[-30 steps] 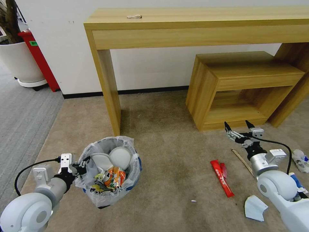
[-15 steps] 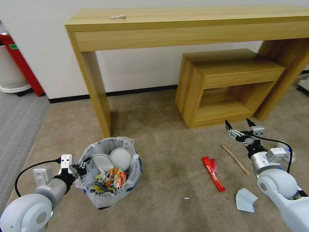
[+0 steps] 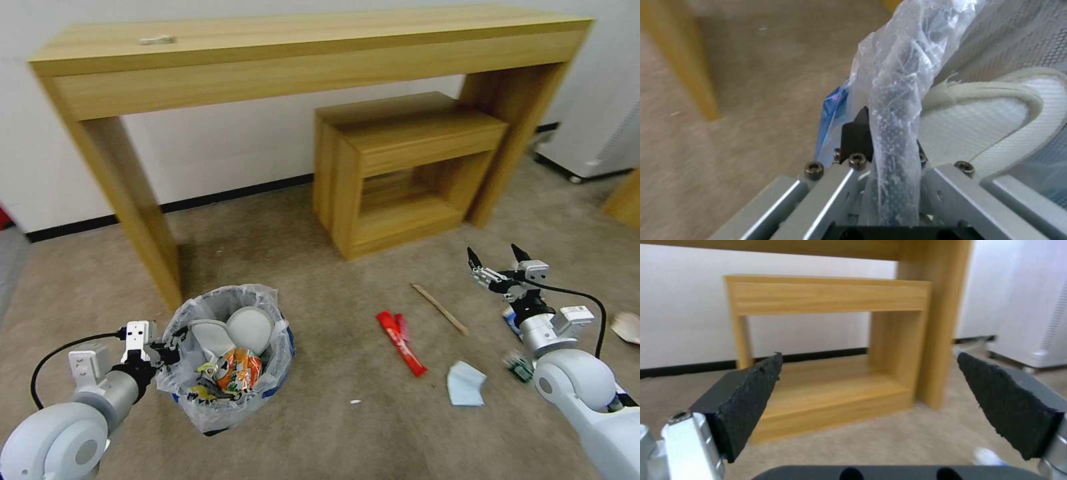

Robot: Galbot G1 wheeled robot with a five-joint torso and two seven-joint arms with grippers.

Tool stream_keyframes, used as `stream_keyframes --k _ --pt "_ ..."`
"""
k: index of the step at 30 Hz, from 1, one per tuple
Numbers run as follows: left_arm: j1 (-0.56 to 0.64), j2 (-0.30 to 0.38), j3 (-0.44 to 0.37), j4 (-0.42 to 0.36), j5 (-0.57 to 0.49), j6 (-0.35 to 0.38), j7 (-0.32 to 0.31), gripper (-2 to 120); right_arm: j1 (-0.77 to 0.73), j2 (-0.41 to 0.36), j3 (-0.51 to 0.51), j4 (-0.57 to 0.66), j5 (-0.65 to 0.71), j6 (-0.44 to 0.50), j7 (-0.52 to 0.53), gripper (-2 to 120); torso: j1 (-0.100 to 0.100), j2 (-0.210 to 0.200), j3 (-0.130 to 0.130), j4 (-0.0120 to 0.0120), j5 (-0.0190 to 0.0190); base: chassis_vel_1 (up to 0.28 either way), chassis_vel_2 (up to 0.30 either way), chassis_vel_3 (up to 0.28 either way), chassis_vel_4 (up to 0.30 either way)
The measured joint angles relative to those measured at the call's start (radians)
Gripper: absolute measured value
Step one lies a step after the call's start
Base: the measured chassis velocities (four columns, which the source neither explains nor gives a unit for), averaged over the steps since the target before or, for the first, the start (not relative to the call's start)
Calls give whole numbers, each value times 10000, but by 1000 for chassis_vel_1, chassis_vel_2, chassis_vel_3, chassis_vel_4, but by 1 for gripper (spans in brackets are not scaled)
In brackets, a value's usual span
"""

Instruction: Pick up the trash bin and place the garbage on the floor into it.

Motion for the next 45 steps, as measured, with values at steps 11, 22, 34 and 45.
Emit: stream_keyframes --k 11,22,34,45 --pt "-3 -55 3 -37 -2 22 -141 1 -60 33 -24 -68 -103 129 -40 100 0 -1 0 -6 0 -114 -113 -112 -114" --pt "-10 -28 -47 -57 -5 -11 -175 1 -72 87 -30 -115 -468 160 -40 96 0 -1 0 2 0 -6 -1 -4 -3" --pt "-9 -21 -87 -66 -14 -59 -175 1 -130 86 1 -106 -591 64 -61 91 0 -1 0 1 -1 0 0 0 0" --pt "46 -81 -116 -74 17 -101 -170 1 -51 96 -33 -173 -512 154 -159 88 0 0 -1 1 -1 -61 57 76 -62"
